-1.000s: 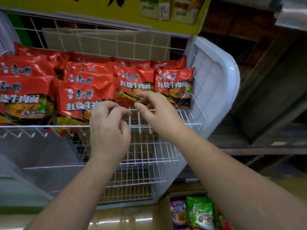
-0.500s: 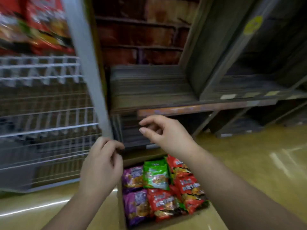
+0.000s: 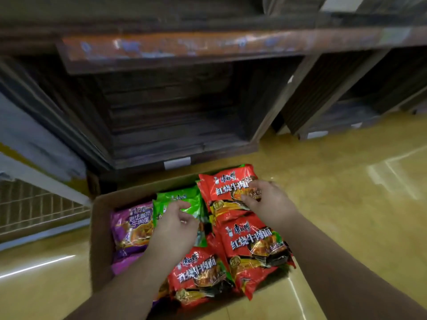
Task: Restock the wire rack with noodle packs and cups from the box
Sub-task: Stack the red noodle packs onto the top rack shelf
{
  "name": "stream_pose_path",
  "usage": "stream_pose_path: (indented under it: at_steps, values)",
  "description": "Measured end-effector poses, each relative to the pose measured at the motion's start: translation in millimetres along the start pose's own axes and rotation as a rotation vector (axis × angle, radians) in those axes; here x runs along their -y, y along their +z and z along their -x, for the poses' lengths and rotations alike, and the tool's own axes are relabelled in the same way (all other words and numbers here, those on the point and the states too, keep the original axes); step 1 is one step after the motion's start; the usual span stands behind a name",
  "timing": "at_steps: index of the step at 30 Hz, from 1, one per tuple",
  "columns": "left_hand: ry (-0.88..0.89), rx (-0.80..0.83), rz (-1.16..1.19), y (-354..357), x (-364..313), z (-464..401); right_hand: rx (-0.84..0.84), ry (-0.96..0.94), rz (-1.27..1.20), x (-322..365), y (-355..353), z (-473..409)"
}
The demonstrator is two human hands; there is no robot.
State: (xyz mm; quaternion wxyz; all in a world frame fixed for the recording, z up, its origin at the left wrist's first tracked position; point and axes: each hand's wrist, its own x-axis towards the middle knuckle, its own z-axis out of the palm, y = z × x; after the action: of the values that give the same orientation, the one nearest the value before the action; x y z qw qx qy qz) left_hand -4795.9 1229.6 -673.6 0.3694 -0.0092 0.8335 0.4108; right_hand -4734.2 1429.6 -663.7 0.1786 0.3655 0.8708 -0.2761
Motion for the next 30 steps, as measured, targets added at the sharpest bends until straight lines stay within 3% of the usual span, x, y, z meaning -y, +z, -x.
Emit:
stream_pose_path:
  at_steps: [4,7,11,17,22,30]
  values:
    - [-0.214,0.047,0.273,40,-4,-35,-0.009,0.051,-0.048,-23,20,-33]
    - [-0.299,0.082,0.415,58,-3,-59,-0.045,0.097,-0.142,-34,29,-52]
    - [-0.37,0.137,0.668,75,-8,-78,0.034,0.133,-0.282,-38,34,-62]
    - [-0.384,0.151,0.695,80,0,-89,0.21,0.158,-0.409,-38,39,-73]
    - [-0.32,0.136,0.702,64,7,-90,0.21,0.099,-0.365,-30,38,-71]
    - [-0.056,0.179,0.696,1,-21,-55,0.209,-0.026,-0.662,8,11,-37]
